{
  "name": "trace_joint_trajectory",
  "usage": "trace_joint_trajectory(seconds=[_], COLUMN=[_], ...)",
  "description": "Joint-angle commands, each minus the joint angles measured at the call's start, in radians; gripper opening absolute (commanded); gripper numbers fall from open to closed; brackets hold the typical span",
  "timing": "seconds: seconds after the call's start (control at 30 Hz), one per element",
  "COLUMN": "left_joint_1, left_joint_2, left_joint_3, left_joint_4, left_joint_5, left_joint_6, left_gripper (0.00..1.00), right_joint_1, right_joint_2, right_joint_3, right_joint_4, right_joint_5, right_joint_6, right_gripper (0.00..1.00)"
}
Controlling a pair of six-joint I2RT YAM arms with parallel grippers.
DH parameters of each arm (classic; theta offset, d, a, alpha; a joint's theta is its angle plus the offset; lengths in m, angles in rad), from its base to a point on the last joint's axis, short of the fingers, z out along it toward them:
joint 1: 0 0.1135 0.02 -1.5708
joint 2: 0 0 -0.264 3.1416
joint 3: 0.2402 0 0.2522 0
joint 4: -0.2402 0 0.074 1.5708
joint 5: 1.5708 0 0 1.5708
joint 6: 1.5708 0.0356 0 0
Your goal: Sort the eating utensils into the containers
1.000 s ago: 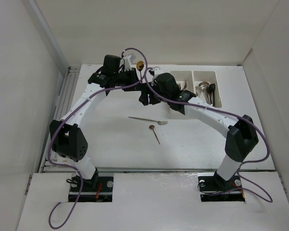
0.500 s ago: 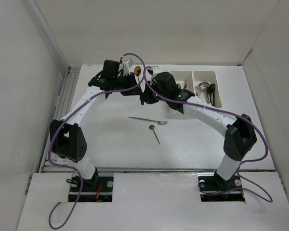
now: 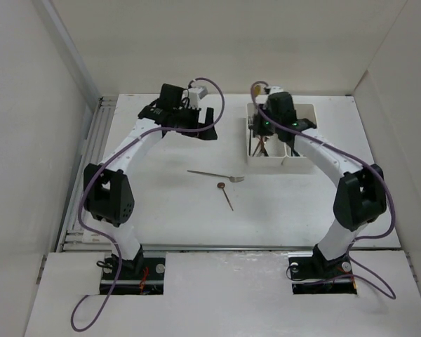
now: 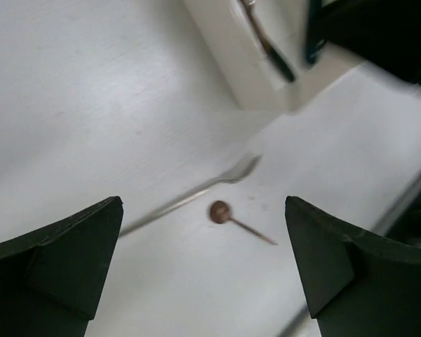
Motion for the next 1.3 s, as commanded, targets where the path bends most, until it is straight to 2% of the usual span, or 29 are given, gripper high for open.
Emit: trace_joint_trajectory(seconds=[0.0, 0.1, 0.13, 0.27, 0.43, 0.53, 0.63, 0.67, 0.8, 0.9, 1.1, 1.13, 1.23, 1.27], left_joint_1=[-0.045, -0.121, -0.144, -0.247, -0.300, -0.330, -0.339, -0.340, -0.340, -0.340, -0.340, -0.340, -0.349, -0.349], left_joint_2=[0.090, 0.103, 0.103, 0.050, 0.078, 0.124, 0.147, 0.147, 0.179, 0.205, 0.285, 0.285, 0.343, 0.369], left_joint_3=[0.064, 0.012, -0.021, -0.196, -0.223, -0.262, -0.272, -0.272, -0.305, -0.295, -0.234, -0.212, -0.148, -0.132], left_joint_4=[-0.118, -0.106, -0.086, 0.004, -0.020, 0.050, 0.082, 0.108, 0.165, 0.158, 0.124, 0.100, 0.038, -0.018], left_joint_5=[-0.171, -0.331, -0.365, -0.422, -0.386, -0.426, -0.436, -0.436, -0.495, -0.505, -0.482, -0.469, -0.423, -0.413], left_joint_6=[0.342, 0.513, 0.629, 0.910, 1.037, 1.048, 1.032, 1.032, 1.020, 1.051, 1.086, 1.086, 1.097, 1.106], left_gripper=[1.00, 1.00, 1.00, 0.93, 0.77, 0.77, 0.76, 0.76, 0.76, 0.76, 0.76, 0.71, 0.46, 0.26], right_joint_1=[-0.141, -0.233, -0.289, -0.380, -0.413, -0.423, -0.423, -0.423, -0.423, -0.423, -0.379, -0.379, -0.354, -0.354], right_joint_2=[-0.015, 0.020, 0.029, 0.063, 0.167, 0.244, 0.287, 0.287, 0.263, 0.229, 0.151, 0.142, 0.106, 0.106], right_joint_3=[0.081, 0.117, 0.126, 0.161, 0.232, 0.278, 0.316, 0.327, 0.316, 0.316, 0.266, 0.255, 0.215, 0.215], right_joint_4=[-0.149, -0.255, -0.266, -0.313, -0.381, -0.419, -0.457, -0.467, -0.458, -0.458, -0.435, -0.419, -0.395, -0.395], right_joint_5=[0.238, 0.275, 0.275, 0.261, 0.273, 0.264, 0.250, 0.241, 0.217, 0.195, 0.235, 0.235, 0.255, 0.255], right_joint_6=[-0.115, -0.157, -0.168, -0.201, -0.261, -0.275, -0.284, -0.284, -0.275, -0.264, -0.278, -0.278, -0.287, -0.287], right_gripper=[0.00, 0.00, 0.00, 0.00, 0.00, 0.00, 0.15, 0.26, 0.54, 0.60, 0.60, 0.60, 0.61, 0.61])
